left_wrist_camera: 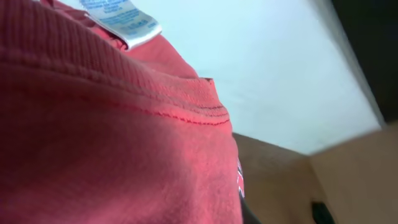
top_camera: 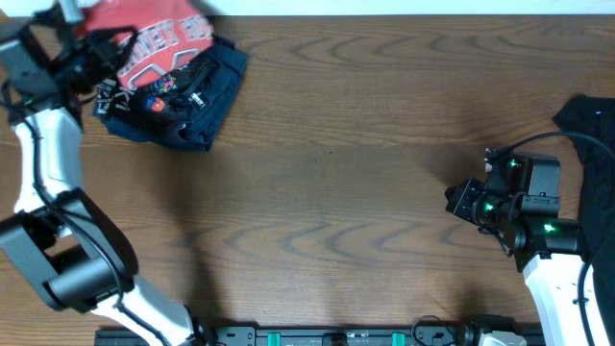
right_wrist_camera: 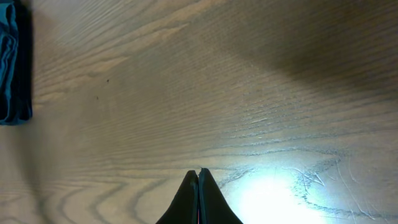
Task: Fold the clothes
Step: 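Carry the folded coral shirt with the left gripper onto the navy shirt, then open the left gripper and withdraw it from the stacked shirts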
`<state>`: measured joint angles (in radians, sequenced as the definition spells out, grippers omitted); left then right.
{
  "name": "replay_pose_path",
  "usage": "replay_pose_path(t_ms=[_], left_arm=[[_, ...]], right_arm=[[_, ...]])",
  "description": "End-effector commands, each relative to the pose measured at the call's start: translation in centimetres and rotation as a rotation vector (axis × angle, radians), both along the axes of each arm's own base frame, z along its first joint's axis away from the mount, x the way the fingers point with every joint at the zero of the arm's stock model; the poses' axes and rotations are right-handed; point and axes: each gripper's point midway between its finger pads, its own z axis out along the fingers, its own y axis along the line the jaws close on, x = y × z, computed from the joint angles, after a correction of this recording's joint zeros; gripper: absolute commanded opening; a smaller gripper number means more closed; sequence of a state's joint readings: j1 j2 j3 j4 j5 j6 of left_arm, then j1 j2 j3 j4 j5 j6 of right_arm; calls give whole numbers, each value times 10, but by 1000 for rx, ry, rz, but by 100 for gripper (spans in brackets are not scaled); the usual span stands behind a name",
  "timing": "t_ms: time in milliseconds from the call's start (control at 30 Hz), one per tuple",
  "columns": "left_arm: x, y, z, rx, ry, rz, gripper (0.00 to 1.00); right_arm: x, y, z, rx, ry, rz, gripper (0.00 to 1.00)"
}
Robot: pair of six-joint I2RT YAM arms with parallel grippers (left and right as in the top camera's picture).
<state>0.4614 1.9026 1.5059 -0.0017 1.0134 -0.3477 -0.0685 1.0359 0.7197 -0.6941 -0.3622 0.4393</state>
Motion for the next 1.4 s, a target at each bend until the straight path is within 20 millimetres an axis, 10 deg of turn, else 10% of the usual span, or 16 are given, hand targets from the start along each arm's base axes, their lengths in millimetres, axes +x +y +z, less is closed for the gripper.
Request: replay_pose_path(t_ms=[0,167,367,700,1000,1200,1367], left_arm=[[8,11,-49,-62,110,9,6],[5,12,-121,-139,277,7,8],[-13,34,-157,-118,414,87,43],[-53,46,-54,32,295,110,99],[-134,-1,74,291,131,114,98],[-213,-95,85,406,183,-119,98],[-273,-137,61,642,333,-234,98]], right_arm=[[2,0,5,15,-7,-14,1],[2,0,5,29,0,-28,1],[-1,1,4,33,12,-26,1],[2,2,6,38,-7,-21,1],[12,42,39,103,-242,323,7],[20,67,72,131,-399,462,16],[26,80,112,95,-503,537,25]])
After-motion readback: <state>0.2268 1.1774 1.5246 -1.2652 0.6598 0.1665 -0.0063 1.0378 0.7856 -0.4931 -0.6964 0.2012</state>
